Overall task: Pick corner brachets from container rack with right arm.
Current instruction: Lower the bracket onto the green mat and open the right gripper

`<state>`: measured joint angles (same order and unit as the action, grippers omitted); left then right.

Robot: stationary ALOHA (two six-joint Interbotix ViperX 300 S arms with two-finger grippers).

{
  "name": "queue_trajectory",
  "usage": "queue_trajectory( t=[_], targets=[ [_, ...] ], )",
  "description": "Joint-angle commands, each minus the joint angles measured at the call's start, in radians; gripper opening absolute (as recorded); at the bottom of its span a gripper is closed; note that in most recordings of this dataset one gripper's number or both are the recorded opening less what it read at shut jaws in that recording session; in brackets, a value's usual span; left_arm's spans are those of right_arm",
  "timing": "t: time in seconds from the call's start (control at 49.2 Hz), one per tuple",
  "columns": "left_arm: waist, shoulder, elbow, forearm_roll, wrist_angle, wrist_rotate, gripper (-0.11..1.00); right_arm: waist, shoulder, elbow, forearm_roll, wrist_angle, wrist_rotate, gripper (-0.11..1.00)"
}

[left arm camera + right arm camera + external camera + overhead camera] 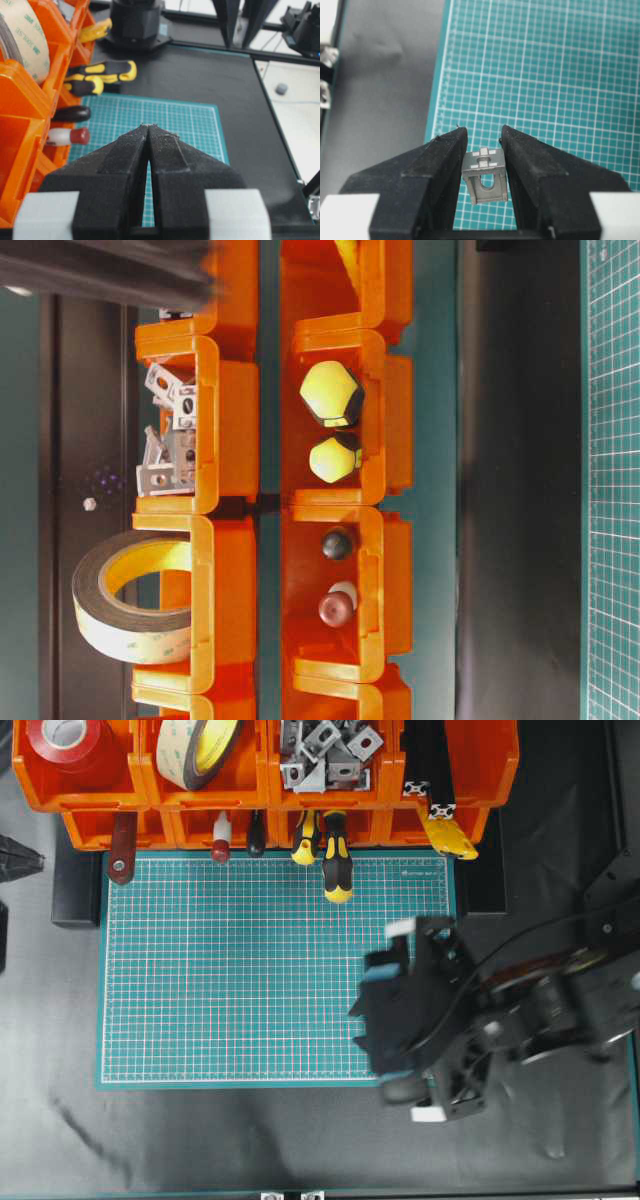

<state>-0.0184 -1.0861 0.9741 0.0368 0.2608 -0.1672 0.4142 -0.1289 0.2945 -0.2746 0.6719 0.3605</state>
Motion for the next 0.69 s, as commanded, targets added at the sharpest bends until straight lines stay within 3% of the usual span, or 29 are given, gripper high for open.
queue_trajectory(
  t=[0.0,0.285,0.671],
  targets=[
    [0.002,0.008,-0.02,0.003,-0.017,0.003,0.0,-0.002,0.048,-0.014,-0.028,-0.011,0.002,0.22],
    [0.008,0.011,-0.021,0.003,-0.02,0.011,0.0,-0.026,0.187,-0.066,-0.161,-0.015,0.0,0.22],
    [0.031,-0.006,-0.025,0.005,-0.017,0.012,0.0,-0.043,0.238,-0.095,-0.167,-0.018,0.002,0.22]
  ],
)
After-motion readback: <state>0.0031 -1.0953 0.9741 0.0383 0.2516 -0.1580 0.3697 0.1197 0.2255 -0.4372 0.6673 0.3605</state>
